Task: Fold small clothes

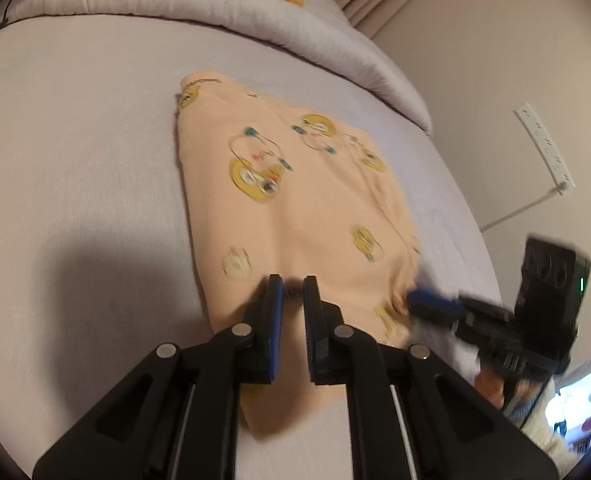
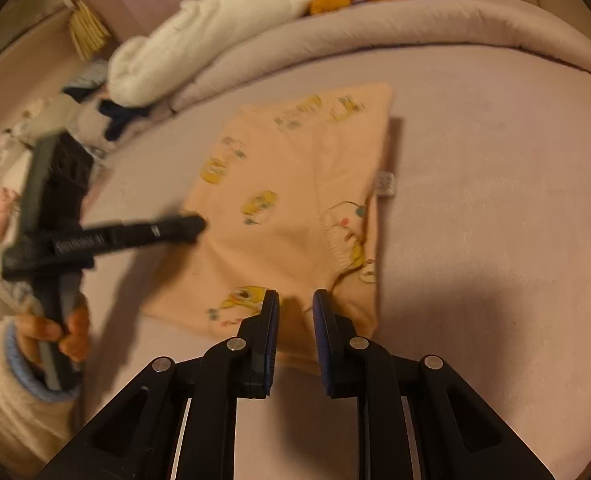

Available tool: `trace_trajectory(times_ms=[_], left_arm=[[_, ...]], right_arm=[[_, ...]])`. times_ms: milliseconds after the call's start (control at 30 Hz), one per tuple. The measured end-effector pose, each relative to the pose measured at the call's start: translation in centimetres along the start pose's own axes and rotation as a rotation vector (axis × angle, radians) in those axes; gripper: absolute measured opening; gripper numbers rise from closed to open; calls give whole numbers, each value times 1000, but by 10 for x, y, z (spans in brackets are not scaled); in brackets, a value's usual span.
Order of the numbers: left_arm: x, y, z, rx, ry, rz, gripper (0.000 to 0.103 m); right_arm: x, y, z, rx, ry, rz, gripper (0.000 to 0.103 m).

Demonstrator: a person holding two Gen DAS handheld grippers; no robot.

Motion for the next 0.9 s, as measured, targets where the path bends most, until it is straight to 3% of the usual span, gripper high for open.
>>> trace_trajectory(times_ms=[100,200,400,567,700,800,900], left_arm=[[8,-13,2,-6,-21,-32,10],[5,-31,-14,-80,10,-32,10],[-7,-39,-13,-67,-33,3,10],[-6,-40,-12,-61,-33,-17,10],[-8,-45,-15,-53,-34,-7,10],[-7,-46,-16,-52,-21,-4,10],[-2,-50,-15,-54,4,-14,10]], right_arm=[[-3,22,3,78,1,-13,20],[-6,49,-15,103,-40,-27,20],[22,73,-68,12,-161,-126,20],[42,84,-85,-17,-105,-306,20],[47,78,-74,-7,-28,-428,20],[28,64,-46,44,-13,-332,21],[8,43,-26,61,-57,-181,21]])
Point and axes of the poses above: each gripper's, at about its wrist camera, not at the fingertips, and z roughly against the way its jaws point, x to its right, y to its top, the point moved 3 cm from there along -z, roughly the way its jaws point, and after that the axes turned 9 degrees about -y, right-handed, at the moved point
